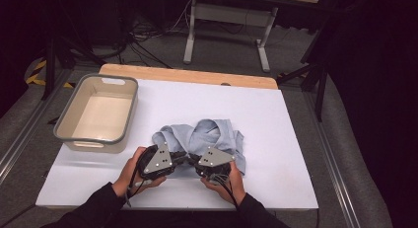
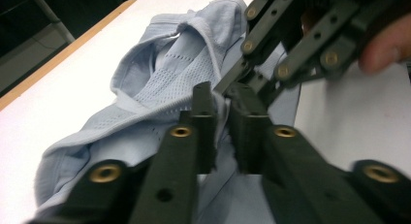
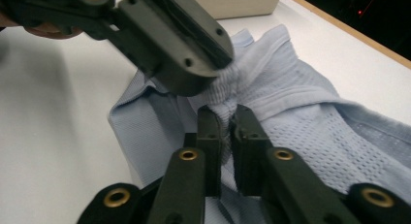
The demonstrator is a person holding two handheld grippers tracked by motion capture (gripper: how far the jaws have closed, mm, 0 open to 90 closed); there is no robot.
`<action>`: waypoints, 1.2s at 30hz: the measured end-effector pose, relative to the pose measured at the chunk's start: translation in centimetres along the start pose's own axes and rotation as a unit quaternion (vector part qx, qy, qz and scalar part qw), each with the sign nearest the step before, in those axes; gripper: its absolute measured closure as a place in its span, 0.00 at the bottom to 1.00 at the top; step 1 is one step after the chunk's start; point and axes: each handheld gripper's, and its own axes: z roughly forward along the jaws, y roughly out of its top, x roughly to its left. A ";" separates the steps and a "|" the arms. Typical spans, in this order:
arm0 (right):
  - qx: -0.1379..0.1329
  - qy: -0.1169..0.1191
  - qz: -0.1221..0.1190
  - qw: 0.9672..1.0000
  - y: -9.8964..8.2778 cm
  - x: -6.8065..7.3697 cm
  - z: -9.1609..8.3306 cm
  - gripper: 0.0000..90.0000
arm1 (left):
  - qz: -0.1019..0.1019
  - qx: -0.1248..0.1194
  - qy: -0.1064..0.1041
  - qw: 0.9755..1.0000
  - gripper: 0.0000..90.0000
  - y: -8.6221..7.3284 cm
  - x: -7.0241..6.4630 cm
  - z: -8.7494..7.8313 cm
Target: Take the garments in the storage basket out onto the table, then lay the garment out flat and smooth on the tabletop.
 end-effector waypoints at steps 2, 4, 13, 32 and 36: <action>-0.006 -0.004 0.001 1.000 0.1 -0.5 -0.4 0.94 | -0.010 -0.004 0.015 1.000 0.72 -0.2 0.3 -0.7; -0.014 -0.006 0.010 1.000 0.0 -1.0 -1.0 0.94 | -0.025 -0.009 0.023 0.999 0.60 -0.6 0.6 -1.4; -0.022 -0.038 0.023 0.999 -1.1 -3.2 -4.2 0.95 | -0.071 0.041 0.075 0.994 0.24 -4.3 1.6 -2.8; -0.025 -0.086 0.035 0.995 -3.2 -5.3 -7.7 0.95 | -0.139 0.125 0.032 0.982 0.29 -6.1 3.1 0.8; -0.023 -0.089 0.030 0.995 -3.2 -5.4 -7.7 0.95 | -0.144 0.112 0.026 0.983 0.32 -5.6 3.5 1.6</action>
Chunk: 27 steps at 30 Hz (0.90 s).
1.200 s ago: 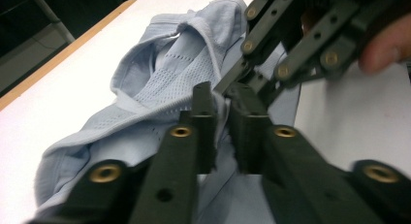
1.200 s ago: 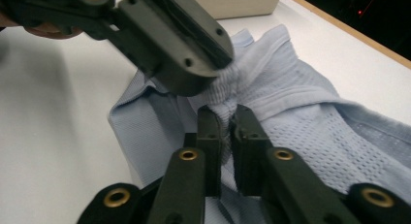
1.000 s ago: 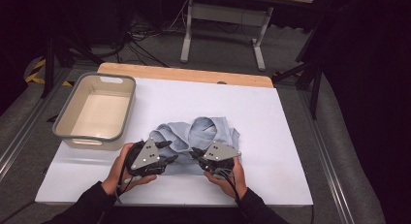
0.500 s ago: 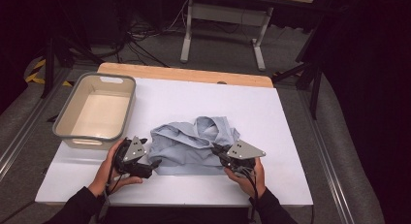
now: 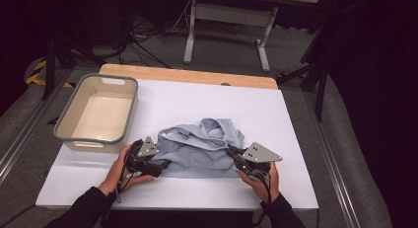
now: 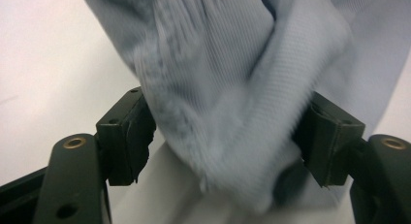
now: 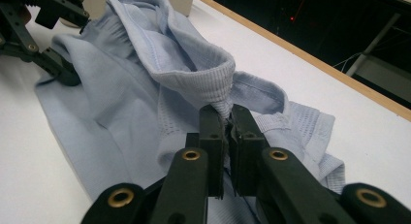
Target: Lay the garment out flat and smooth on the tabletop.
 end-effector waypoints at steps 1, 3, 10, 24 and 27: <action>0.001 -0.002 -0.001 1.000 0.0 -0.1 0.0 0.95 | -0.003 -0.004 -0.005 1.000 0.30 0.2 0.1 0.2; 0.002 -0.007 0.002 1.000 -0.1 -0.4 -0.1 0.95 | 0.000 -0.010 -0.006 1.000 0.28 0.6 0.0 0.5; 0.024 -0.021 0.021 0.999 -1.0 -1.7 -0.6 0.95 | -0.003 -0.028 -0.033 0.999 0.33 2.2 -0.1 1.8; 0.159 -0.010 0.025 0.987 -4.1 -2.1 2.6 0.94 | 0.013 -0.102 -0.067 0.992 0.96 4.2 -0.2 1.4; 0.152 -0.003 0.025 0.988 -4.0 -1.9 3.2 0.94 | 0.019 -0.117 -0.058 0.991 0.97 4.5 -0.2 0.6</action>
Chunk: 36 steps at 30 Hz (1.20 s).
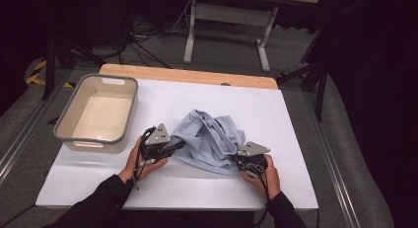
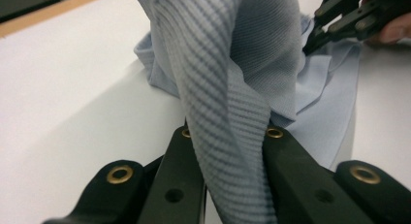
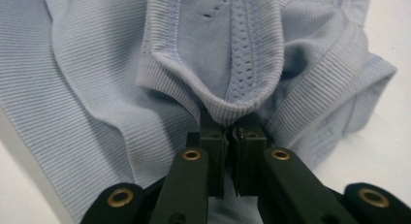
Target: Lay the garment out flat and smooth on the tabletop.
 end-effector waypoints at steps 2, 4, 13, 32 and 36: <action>-0.004 0.006 0.003 1.000 0.2 0.1 0.3 0.94 | 0.005 -0.008 0.007 1.000 0.97 0.3 0.0 -0.5; -0.008 0.014 0.005 1.000 0.5 0.2 0.7 0.94 | 0.009 -0.015 0.018 1.000 0.97 0.7 0.0 -1.0; -0.033 0.036 -0.021 0.999 3.1 2.4 3.0 0.94 | 0.017 -0.053 0.080 0.995 0.97 2.4 0.8 -4.9; -0.121 -0.031 0.029 0.992 6.8 -1.3 3.1 0.94 | 0.036 -0.102 0.147 0.983 0.97 5.2 2.0 -9.5; -0.120 -0.051 0.049 0.990 6.4 -3.2 2.6 0.94 | 0.057 -0.100 0.116 0.986 0.97 6.1 0.8 -8.3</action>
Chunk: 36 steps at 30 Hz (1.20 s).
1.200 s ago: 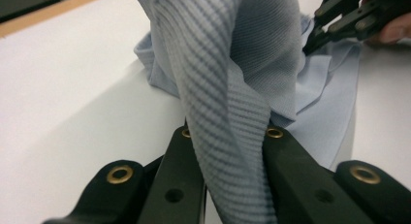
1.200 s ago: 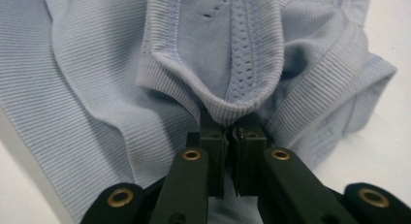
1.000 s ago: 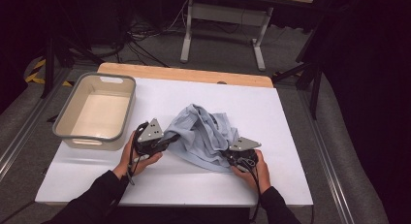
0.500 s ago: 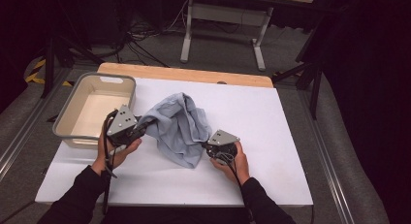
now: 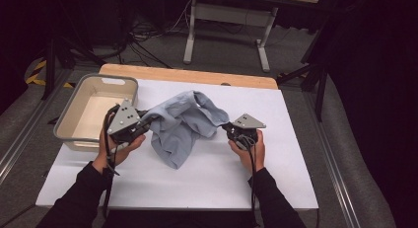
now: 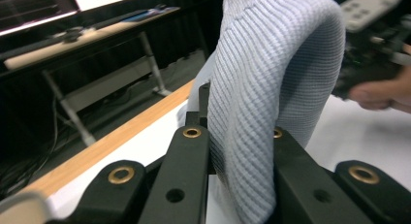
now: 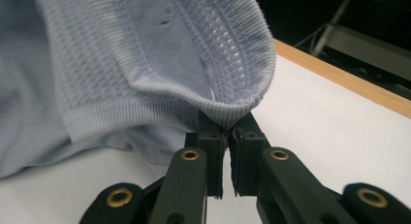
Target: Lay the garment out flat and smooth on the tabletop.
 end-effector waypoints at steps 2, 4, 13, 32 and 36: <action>0.001 -0.013 0.013 1.000 -0.3 -1.2 -0.4 0.94 | 0.012 0.003 -0.022 1.000 0.97 0.2 -1.2 0.7; 0.004 -0.018 0.025 1.000 -0.6 -2.1 -0.6 0.94 | 0.019 0.007 -0.039 0.999 0.97 0.2 -1.9 1.2; 0.021 -0.035 0.041 0.998 -1.8 -5.0 -1.8 0.91 | 0.062 0.051 -0.121 0.989 0.97 -1.2 -6.8 4.5; 0.039 -0.046 0.060 0.996 -3.0 -5.7 -2.5 0.77 | 0.093 0.103 -0.184 0.973 0.70 -4.2 -10.4 6.6; 0.040 -0.026 0.053 0.997 -2.7 -4.6 -3.2 0.71 | 0.093 0.086 -0.178 0.976 0.61 -3.7 -9.1 4.8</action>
